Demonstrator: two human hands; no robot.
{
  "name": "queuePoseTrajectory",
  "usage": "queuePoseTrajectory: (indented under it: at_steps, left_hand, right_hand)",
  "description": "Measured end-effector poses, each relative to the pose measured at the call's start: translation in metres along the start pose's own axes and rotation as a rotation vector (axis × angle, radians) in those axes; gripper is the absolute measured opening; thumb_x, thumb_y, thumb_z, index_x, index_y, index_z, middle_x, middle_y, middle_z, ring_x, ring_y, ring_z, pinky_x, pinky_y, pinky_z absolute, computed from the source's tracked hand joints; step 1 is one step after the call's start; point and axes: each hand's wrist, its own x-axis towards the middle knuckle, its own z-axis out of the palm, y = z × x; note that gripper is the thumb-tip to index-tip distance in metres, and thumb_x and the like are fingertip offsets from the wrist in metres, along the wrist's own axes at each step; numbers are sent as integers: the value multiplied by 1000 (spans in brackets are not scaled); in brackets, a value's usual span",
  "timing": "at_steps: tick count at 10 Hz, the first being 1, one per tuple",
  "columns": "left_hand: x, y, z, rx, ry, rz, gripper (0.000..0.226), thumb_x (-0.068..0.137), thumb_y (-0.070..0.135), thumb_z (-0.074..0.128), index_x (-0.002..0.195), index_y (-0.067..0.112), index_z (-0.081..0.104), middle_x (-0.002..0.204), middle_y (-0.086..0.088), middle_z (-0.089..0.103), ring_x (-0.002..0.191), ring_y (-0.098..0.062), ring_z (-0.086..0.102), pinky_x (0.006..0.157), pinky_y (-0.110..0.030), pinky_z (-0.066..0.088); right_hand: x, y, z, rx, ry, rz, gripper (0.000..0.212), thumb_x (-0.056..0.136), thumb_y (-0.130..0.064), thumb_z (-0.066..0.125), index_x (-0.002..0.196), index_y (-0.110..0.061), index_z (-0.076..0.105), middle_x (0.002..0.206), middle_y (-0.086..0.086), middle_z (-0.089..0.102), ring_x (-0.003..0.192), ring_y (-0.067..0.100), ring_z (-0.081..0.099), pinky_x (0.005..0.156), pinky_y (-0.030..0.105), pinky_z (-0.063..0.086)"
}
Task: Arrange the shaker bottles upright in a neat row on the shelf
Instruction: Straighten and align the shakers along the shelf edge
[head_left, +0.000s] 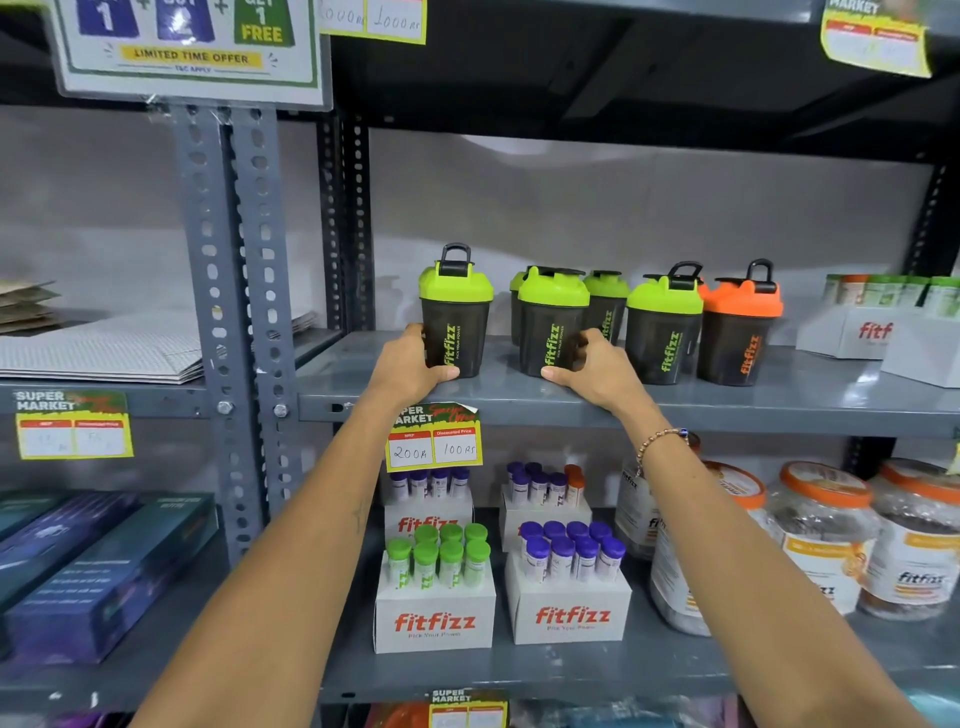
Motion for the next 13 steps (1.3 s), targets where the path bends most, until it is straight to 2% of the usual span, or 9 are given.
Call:
queuePoseTrajectory:
  at_steps: [4, 7, 9, 10, 11, 12, 13]
  left_hand:
    - [1, -1, -1, 13, 0, -3, 65, 81, 26, 74, 133, 4, 41, 131, -13, 58, 118, -29, 56, 97, -38, 45]
    - [0, -1, -1, 8, -5, -5, 62, 81, 26, 74, 131, 3, 44, 129, -13, 59, 118, -29, 56, 95, -36, 45]
    - [-5, 4, -4, -29, -3, -34, 67, 79, 25, 76, 134, 2, 44, 133, -13, 57, 122, -27, 54, 99, -34, 41]
    - [-6, 2, -8, -137, 55, -90, 75, 78, 25, 77, 139, 1, 40, 139, -14, 53, 125, -28, 52, 105, -36, 40]
    - [-11, 2, -6, -250, 145, -107, 70, 80, 20, 76, 137, 1, 43, 135, -16, 55, 118, -29, 57, 101, -36, 44]
    - [-32, 5, 3, -270, 425, -54, 41, 84, 18, 71, 119, 2, 58, 106, -14, 67, 97, -28, 65, 86, -34, 50]
    - [-42, 15, 6, -233, 567, 52, 25, 89, 22, 65, 105, 3, 63, 92, -11, 67, 86, -25, 64, 79, -38, 52]
  right_hand:
    - [0, 0, 1, -25, 13, -7, 77, 76, -42, 76, 135, -6, 42, 127, 10, 63, 118, 27, 56, 96, 35, 46]
    - [-3, -2, -1, -9, 7, -6, 79, 78, -40, 76, 138, -4, 40, 131, 11, 61, 116, 25, 58, 92, 29, 43]
    - [-5, -4, -4, -8, -21, 44, 76, 75, -42, 78, 132, -2, 48, 123, 12, 64, 118, 27, 57, 94, 30, 43]
    - [-9, 5, -5, -31, 45, 56, 66, 79, -44, 73, 124, 0, 55, 114, 11, 69, 117, 26, 58, 94, 30, 43]
    - [-22, 12, -9, -31, 106, 19, 50, 88, -32, 65, 127, -1, 57, 115, 13, 69, 113, 26, 62, 96, 29, 43]
    - [-58, 25, -20, 28, 200, -108, 26, 95, -16, 55, 116, -3, 64, 106, 13, 72, 98, 25, 67, 86, 22, 44]
    - [-72, 31, -30, 58, 291, -162, 22, 96, -15, 52, 108, -5, 68, 98, 11, 73, 87, 20, 65, 76, 17, 40]
